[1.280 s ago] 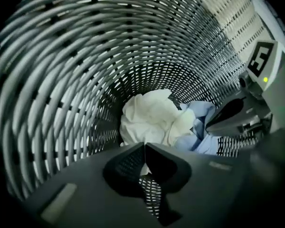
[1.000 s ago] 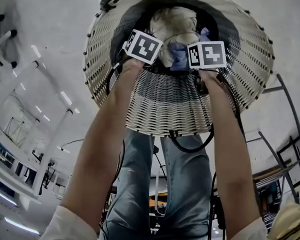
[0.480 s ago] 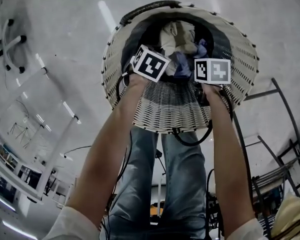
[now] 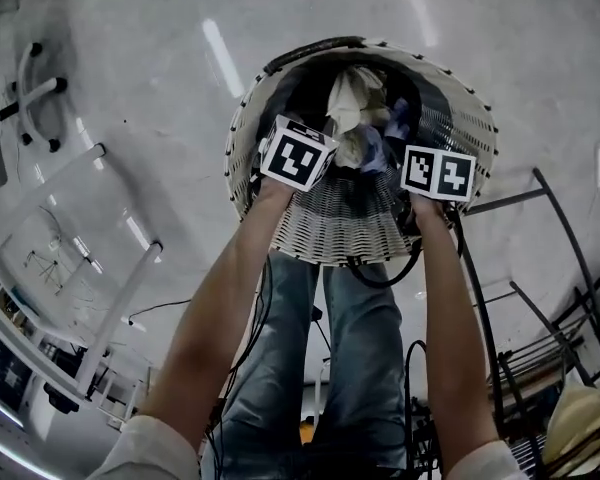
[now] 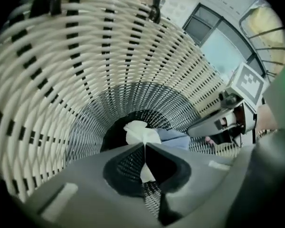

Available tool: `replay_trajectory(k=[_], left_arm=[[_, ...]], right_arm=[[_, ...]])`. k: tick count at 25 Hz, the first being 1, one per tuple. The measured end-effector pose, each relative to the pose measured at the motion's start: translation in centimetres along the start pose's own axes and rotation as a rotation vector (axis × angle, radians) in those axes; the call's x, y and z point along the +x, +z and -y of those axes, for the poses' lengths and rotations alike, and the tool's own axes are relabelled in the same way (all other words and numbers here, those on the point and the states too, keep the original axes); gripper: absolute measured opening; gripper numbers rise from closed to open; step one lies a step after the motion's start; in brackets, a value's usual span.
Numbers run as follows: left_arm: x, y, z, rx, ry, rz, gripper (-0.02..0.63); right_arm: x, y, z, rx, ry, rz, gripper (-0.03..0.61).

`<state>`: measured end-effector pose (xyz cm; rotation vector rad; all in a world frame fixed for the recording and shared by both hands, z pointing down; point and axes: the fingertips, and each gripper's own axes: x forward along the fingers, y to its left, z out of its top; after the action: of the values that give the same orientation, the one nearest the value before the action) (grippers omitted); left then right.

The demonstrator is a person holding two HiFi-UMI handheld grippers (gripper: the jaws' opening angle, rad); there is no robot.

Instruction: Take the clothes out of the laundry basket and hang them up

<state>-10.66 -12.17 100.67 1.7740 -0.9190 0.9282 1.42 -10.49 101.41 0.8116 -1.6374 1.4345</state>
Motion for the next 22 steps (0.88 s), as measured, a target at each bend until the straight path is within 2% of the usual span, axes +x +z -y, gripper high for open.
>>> replay_trajectory(k=[4, 14, 22], left_arm=[[-1.7, 0.1, 1.2, -0.041, -0.022, 0.016, 0.012], [-6.3, 1.1, 3.1, -0.081, -0.045, 0.08, 0.012], [-11.0, 2.9, 3.3, -0.134, -0.048, 0.171, 0.012]], right_arm=[[-1.7, 0.0, -0.5, 0.017, 0.005, 0.025, 0.028], [-6.0, 0.0, -3.1, 0.041, 0.038, 0.087, 0.027], [-9.4, 0.7, -4.2, 0.058, 0.056, 0.146, 0.027]])
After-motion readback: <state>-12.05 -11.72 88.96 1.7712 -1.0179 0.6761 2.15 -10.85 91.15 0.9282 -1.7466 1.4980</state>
